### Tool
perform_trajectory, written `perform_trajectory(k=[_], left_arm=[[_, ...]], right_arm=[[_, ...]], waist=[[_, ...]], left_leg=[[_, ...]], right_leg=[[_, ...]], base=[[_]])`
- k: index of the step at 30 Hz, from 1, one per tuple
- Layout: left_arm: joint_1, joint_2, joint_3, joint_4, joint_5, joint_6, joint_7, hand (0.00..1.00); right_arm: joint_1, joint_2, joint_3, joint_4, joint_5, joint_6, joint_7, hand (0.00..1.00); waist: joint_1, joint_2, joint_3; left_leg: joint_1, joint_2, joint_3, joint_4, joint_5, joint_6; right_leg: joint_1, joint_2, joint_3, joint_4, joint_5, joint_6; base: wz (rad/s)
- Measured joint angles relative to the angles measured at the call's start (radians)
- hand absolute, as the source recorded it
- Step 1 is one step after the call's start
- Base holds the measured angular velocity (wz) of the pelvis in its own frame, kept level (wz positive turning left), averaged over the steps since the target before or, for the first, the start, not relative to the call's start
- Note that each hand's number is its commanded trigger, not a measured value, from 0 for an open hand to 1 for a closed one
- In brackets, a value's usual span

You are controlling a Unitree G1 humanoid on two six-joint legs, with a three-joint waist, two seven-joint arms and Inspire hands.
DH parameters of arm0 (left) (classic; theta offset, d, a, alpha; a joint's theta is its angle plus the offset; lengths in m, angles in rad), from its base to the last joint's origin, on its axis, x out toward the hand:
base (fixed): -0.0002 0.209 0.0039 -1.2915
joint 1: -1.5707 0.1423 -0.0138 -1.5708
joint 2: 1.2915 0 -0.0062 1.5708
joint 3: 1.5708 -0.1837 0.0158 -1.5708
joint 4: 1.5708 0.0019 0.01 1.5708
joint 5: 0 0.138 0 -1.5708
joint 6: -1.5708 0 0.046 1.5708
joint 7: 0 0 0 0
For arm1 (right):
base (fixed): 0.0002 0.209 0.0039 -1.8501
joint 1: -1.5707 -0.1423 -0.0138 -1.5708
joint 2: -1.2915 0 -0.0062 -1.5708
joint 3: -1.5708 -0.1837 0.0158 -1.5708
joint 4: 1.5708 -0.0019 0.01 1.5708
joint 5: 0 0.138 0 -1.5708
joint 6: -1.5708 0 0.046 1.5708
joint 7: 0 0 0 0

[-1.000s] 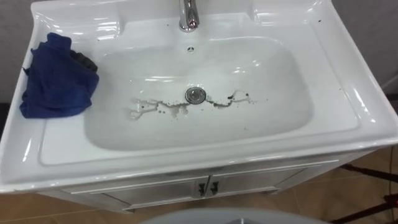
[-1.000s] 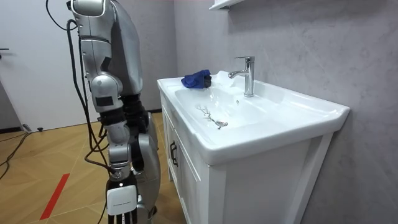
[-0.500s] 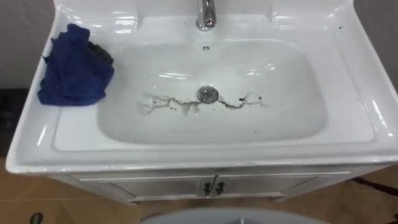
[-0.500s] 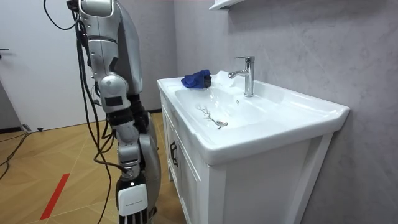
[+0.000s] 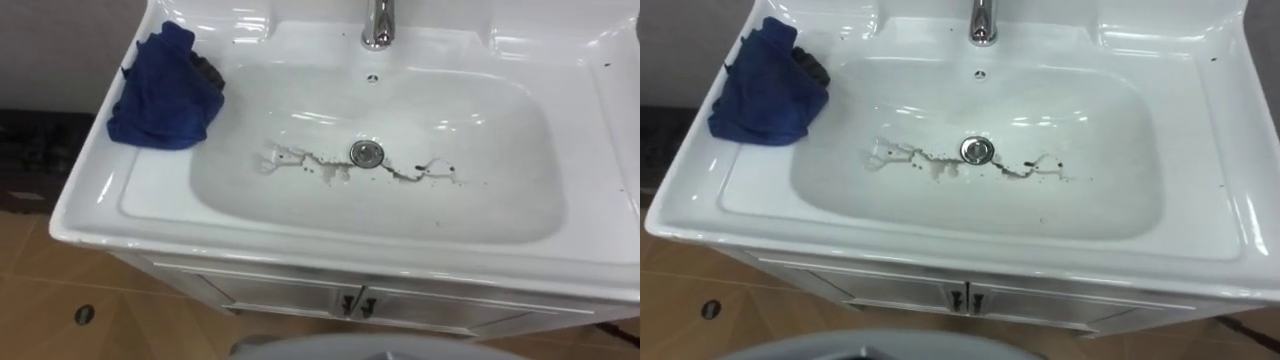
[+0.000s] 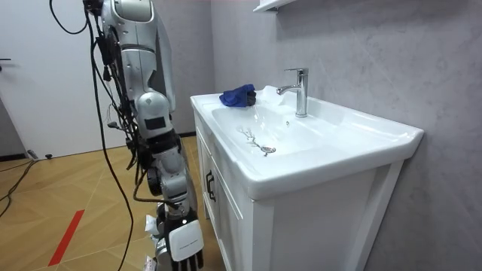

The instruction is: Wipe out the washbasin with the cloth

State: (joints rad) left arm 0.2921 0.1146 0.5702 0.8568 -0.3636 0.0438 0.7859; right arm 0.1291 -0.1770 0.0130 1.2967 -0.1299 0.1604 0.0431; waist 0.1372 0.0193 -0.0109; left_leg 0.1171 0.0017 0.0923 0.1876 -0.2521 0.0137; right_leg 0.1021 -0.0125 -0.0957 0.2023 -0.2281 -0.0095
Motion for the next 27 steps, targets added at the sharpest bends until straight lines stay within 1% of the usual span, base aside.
perform_trajectory(k=[1, 2, 4, 5, 6, 7, 8, 10, 11, 12, 15, 18, 20, 22, 23, 26, 27], left_arm=[[-0.009, 0.008, 0.014, -0.048, 0.002, -0.016, 0.023, 0.0], [-0.016, 0.016, 0.02, -0.062, 0.002, -0.024, 0.037, 0.0], [-0.028, 0.047, 0.066, -0.11, 0.002, -0.049, 0.087, 0.0], [-0.028, 0.055, 0.077, -0.128, 0.0, -0.052, 0.102, 0.0], [-0.027, 0.068, 0.095, -0.171, -0.001, -0.06, 0.132, 0.0], [-0.034, 0.087, 0.095, -0.201, 0.0, -0.074, 0.162, 0.0], [-0.034, 0.096, 0.095, -0.214, 0.003, -0.08, 0.171, 0.0], [-0.036, 0.132, 0.103, -0.267, 0.004, -0.09, 0.193, 0.0], [-0.035, 0.141, 0.105, -0.278, 0.004, -0.093, 0.195, 0.0], [-0.036, 0.154, 0.109, -0.313, 0.006, -0.093, 0.203, 0.0], [-0.039, 0.181, 0.118, -0.396, 0.01, -0.098, 0.222, 0.0], [-0.042, 0.184, 0.134, -0.477, 0.014, -0.1, 0.235, 0.0], [-0.051, 0.186, 0.136, -0.506, 0.036, -0.106, 0.236, 0.0], [-0.062, 0.186, 0.136, -0.565, 0.098, -0.107, 0.252, 0.0], [-0.062, 0.187, 0.136, -0.58, 0.112, -0.109, 0.256, 0.0], [-0.062, 0.189, 0.138, -0.673, 0.215, -0.111, 0.258, 0.0], [-0.062, 0.193, 0.138, -0.706, 0.257, -0.115, 0.256, 0.0]], right_arm=[[0.009, -0.001, -0.006, -0.016, -0.004, -0.007, -0.002, 0.0], [0.013, -0.002, -0.008, -0.017, -0.007, -0.008, -0.003, 0.0], [0.02, -0.01, -0.034, -0.022, -0.009, -0.012, -0.007, 0.0], [0.022, -0.013, -0.041, -0.023, -0.004, -0.016, -0.008, 0.0], [0.028, -0.015, -0.057, -0.03, 0.002, -0.021, -0.009, 0.0], [0.032, -0.017, -0.065, -0.033, 0.003, -0.029, -0.008, 0.0], [0.035, -0.017, -0.07, -0.037, 0.001, -0.029, -0.008, 0.0], [0.05, -0.022, -0.079, -0.068, -0.02, -0.032, -0.007, 0.0], [0.052, -0.024, -0.08, -0.073, -0.025, -0.034, -0.006, 0.0], [0.059, -0.025, -0.087, -0.084, -0.033, -0.035, -0.006, 0.0], [0.071, -0.025, -0.091, -0.091, -0.03, -0.038, -0.01, 0.0], [0.085, -0.025, -0.09, -0.09, -0.029, -0.042, -0.013, 0.0], [0.098, -0.024, -0.086, -0.088, -0.029, -0.05, -0.013, 0.0], [0.108, -0.023, -0.079, -0.088, -0.027, -0.05, -0.014, 0.0], [0.108, -0.023, -0.079, -0.087, -0.027, -0.05, -0.014, 0.0], [0.111, -0.023, -0.082, -0.081, -0.029, -0.05, -0.007, 0.0], [0.11, -0.023, -0.087, -0.075, -0.03, -0.051, -0.003, 0.0]], waist=[[0.008, 0.002, 0.0001], [0.01, 0.005, 0.0003], [0.025, 0.017, -0.0028], [0.027, 0.021, -0.0026], [0.027, 0.025, -0.0023], [0.022, 0.03, -0.0025], [0.022, 0.033, -0.0023], [0.03, 0.043, -0.0021], [0.031, 0.046, -0.0024], [0.028, 0.05, -0.0027], [0.031, 0.055, -0.0025], [0.03, 0.056, -0.0028], [0.031, 0.057, -0.0027], [0.029, 0.058, -0.0021], [0.028, 0.058, -0.0021], [0.02, 0.06, -0.0017], [0.017, 0.059, -0.0013]], left_leg=[[-0.004, 0.0, -0.001, 0.0, 0.0, 0.0], [-0.004, 0.0, -0.002, -0.001, 0.0, 0.0], [-0.002, -0.001, -0.007, -0.001, 0.0, 0.0], [-0.001, -0.002, -0.016, -0.001, 0.0, 0.0], [-0.001, -0.004, -0.025, -0.001, 0.0, 0.0], [-0.001, -0.005, -0.033, -0.001, 0.0, 0.0], [-0.001, -0.006, -0.039, -0.001, 0.001, 0.0], [-0.005, -0.009, -0.05, -0.001, 0.002, 0.002], [-0.006, -0.011, -0.055, -0.001, 0.002, 0.002], [-0.008, -0.014, -0.071, -0.001, 0.003, 0.004], [-0.006, -0.015, -0.071, -0.002, 0.003, 0.005], [-0.004, -0.014, -0.072, -0.002, 0.003, 0.005], [-0.003, -0.014, -0.073, -0.001, 0.004, 0.005], [-0.002, -0.014, -0.073, 0.001, 0.004, 0.005], [-0.002, -0.014, -0.073, 0.001, 0.004, 0.005], [0.001, -0.014, -0.072, 0.002, 0.004, 0.005], [0.001, -0.014, -0.072, 0.002, 0.004, 0.005]], right_leg=[[-0.004, 0.0, -0.007, 0.0, 0.0, 0.0], [-0.004, -0.001, -0.011, 0.001, 0.0, 0.0], [-0.005, -0.001, -0.015, 0.001, 0.0, 0.0], [-0.005, -0.001, -0.013, 0.0, 0.0, 0.0], [-0.006, -0.001, -0.011, -0.001, 0.0, 0.0], [-0.006, -0.001, -0.01, -0.001, 0.0, 0.0], [-0.006, -0.001, -0.009, -0.001, 0.0, 0.0], [-0.016, -0.002, -0.002, 0.002, 0.0, 0.0], [-0.018, -0.003, -0.002, 0.001, 0.0, 0.0], [-0.02, -0.004, -0.002, 0.001, 0.0, 0.0], [-0.02, -0.004, 0.0, 0.002, 0.0, 0.001], [-0.019, -0.004, -0.001, 0.001, 0.0, 0.001], [-0.017, -0.004, -0.003, 0.002, 0.0, 0.001], [-0.017, -0.003, 0.0, 0.001, 0.0, 0.001], [-0.017, -0.003, 0.001, 0.002, 0.0, 0.001], [-0.017, -0.003, 0.005, 0.003, 0.0, 0.001], [-0.017, -0.003, 0.006, 0.003, 0.0, 0.001]], base=[[0.06], [0.0], [-0.07], [-0.12], [-0.06], [0.0], [0.0], [-0.11], [-0.08], [0.0], [-0.02], [-0.01], [0.02], [0.0], [-0.05], [-0.03], [0.0]])
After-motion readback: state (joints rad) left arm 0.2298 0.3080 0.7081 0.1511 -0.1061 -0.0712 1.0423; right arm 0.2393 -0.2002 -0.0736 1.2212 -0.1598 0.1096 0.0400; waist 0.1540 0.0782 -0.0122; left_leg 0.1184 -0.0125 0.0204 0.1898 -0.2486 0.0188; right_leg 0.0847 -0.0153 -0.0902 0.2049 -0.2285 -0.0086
